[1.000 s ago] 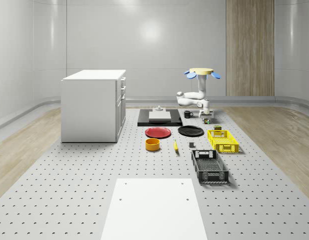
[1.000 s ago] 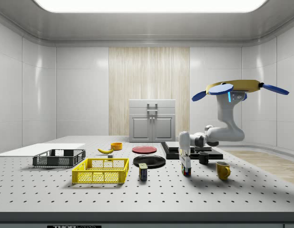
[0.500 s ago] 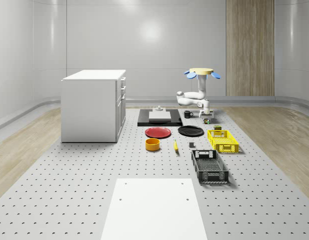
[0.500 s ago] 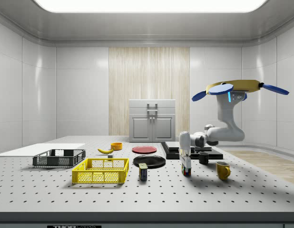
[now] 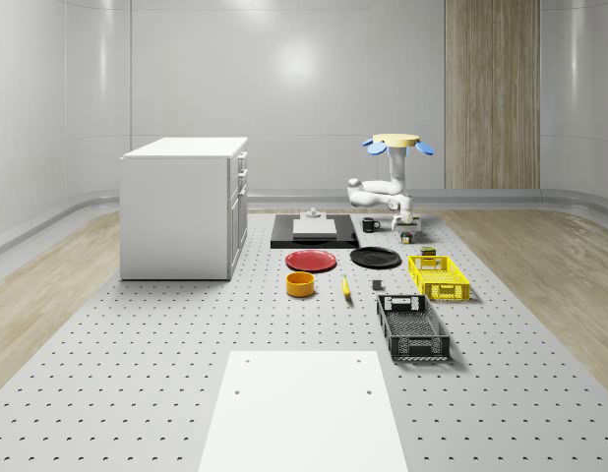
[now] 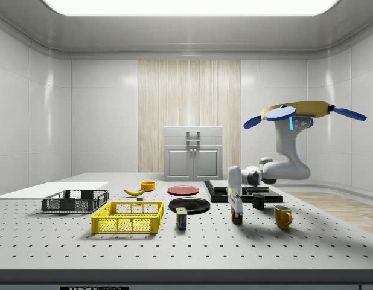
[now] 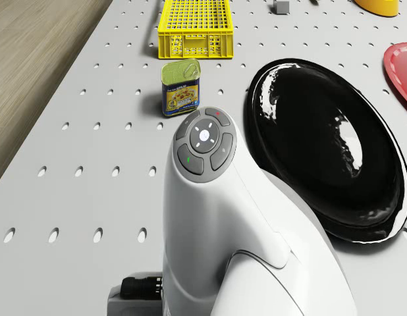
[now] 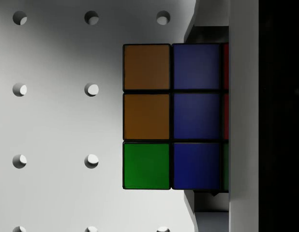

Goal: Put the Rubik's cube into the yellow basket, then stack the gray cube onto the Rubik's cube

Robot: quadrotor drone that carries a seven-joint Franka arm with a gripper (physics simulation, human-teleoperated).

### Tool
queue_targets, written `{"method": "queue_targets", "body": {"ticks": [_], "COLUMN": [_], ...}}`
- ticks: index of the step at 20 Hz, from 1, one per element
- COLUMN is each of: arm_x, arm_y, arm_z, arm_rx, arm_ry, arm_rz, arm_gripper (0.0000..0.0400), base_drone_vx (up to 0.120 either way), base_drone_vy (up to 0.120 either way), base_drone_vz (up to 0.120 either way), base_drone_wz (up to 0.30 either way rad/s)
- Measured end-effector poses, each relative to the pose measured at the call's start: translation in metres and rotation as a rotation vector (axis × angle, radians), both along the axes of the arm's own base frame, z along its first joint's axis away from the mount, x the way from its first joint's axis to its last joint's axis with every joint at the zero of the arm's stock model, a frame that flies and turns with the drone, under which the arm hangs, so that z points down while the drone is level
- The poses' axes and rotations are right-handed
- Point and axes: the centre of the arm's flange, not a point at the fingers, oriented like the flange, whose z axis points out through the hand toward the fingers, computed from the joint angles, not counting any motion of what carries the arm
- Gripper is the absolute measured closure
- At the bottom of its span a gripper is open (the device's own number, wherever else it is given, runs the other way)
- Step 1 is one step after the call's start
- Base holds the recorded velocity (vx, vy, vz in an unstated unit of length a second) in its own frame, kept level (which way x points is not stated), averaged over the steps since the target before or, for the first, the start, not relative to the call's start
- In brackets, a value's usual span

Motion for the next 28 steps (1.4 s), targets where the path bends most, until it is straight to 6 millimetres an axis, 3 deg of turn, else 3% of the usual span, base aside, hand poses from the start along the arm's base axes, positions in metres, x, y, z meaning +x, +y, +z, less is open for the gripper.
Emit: {"method": "queue_targets", "body": {"ticks": [5,17,28], "arm_x": [0.0,0.0,0.0], "arm_y": [0.0,0.0,0.0], "arm_z": [-0.02,-0.034,-0.035], "arm_rx": [0.0,0.0,0.0], "arm_ry": [0.0,0.0,0.0], "arm_rz": [0.0,0.0,0.0], "arm_gripper": [0.0074,0.0075,0.0075], "base_drone_vx": [0.016,0.12,0.12], "base_drone_vy": [0.0,0.0,0.0], "base_drone_vz": [0.12,0.12,0.0], "base_drone_wz": [0.0,0.0,0.0]}}
